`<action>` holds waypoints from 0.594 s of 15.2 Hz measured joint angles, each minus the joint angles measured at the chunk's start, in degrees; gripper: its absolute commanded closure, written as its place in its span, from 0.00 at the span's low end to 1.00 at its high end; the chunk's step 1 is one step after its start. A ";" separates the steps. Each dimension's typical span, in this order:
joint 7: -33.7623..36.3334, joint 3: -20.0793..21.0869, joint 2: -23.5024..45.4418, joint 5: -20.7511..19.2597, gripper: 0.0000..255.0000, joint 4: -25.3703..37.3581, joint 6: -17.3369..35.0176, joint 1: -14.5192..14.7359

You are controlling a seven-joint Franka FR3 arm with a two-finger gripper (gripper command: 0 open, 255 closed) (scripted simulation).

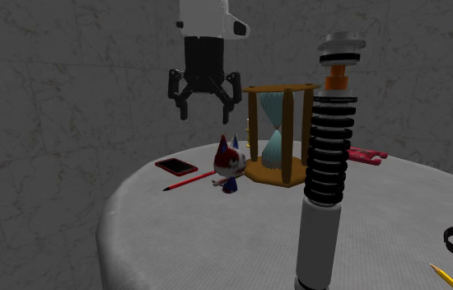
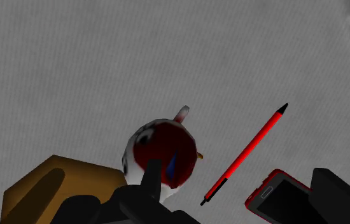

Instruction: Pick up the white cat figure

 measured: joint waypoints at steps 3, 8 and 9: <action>-1.95 -2.20 4.98 1.58 0.00 3.77 0.99 -0.90; -4.26 -4.29 11.07 3.88 0.00 7.78 2.60 -1.99; -4.37 -4.33 11.23 3.96 0.00 7.13 3.40 -2.02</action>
